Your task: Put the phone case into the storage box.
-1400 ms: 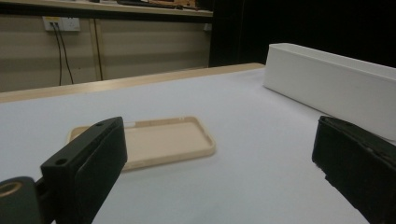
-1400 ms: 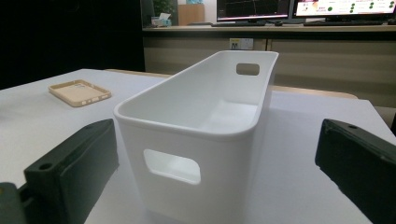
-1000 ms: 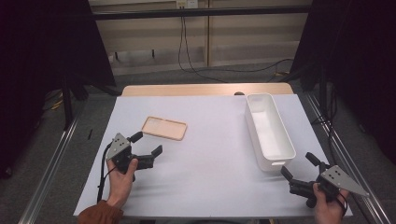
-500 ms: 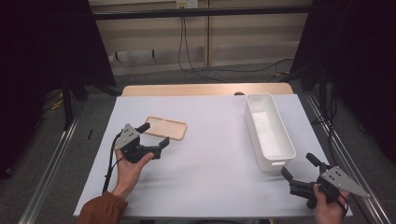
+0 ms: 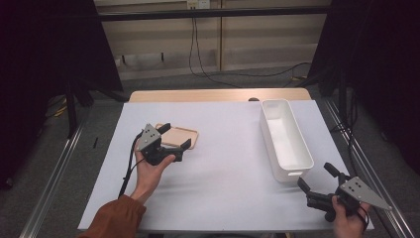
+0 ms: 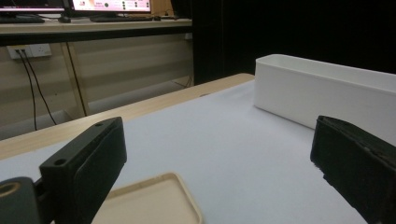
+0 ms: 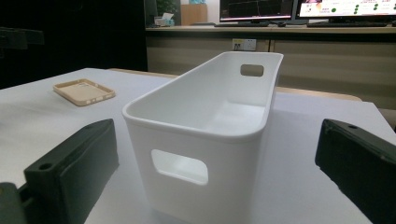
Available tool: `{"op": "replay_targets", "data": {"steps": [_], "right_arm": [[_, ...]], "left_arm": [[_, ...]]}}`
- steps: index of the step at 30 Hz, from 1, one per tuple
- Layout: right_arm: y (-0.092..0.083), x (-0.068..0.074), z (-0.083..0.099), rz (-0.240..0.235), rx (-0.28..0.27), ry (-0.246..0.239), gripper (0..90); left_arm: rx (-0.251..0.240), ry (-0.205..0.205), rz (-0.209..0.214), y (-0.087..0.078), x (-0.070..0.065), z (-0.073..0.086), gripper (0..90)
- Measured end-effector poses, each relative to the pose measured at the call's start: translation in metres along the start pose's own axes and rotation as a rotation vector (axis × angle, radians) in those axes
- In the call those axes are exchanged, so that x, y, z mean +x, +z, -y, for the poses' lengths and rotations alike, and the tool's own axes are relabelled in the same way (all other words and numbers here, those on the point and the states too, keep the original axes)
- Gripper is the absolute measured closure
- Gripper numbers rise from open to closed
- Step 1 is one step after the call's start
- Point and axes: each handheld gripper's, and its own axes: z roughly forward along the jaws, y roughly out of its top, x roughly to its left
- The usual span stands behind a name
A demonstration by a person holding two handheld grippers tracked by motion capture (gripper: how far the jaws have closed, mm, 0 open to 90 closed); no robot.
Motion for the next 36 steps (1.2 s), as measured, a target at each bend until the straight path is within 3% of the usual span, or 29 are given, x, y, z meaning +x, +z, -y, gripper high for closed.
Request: {"op": "replay_targets", "data": {"steps": [2, 16, 28, 36], "right_arm": [[0.0, 0.0, 0.0, 0.0, -0.002, -0.001, 0.0], [0.0, 0.0, 0.0, -0.005, -0.001, 0.0, 0.0], [0.001, 0.001, 0.0, -0.008, 0.0, -0.002, 0.0], [0.001, 0.001, 0.0, -0.009, 0.0, -0.001, 0.0]], "left_arm": [[0.015, 0.011, -0.003, 0.003, 0.001, 0.0, 3.6], [-0.009, 0.006, -0.022, 0.025, 0.011, -0.012, 4.1], [0.017, 0.01, -0.03, 0.044, 0.026, -0.015, 3.5], [0.026, 0.021, -0.03, 0.057, 0.032, -0.016, 7.7]]}}
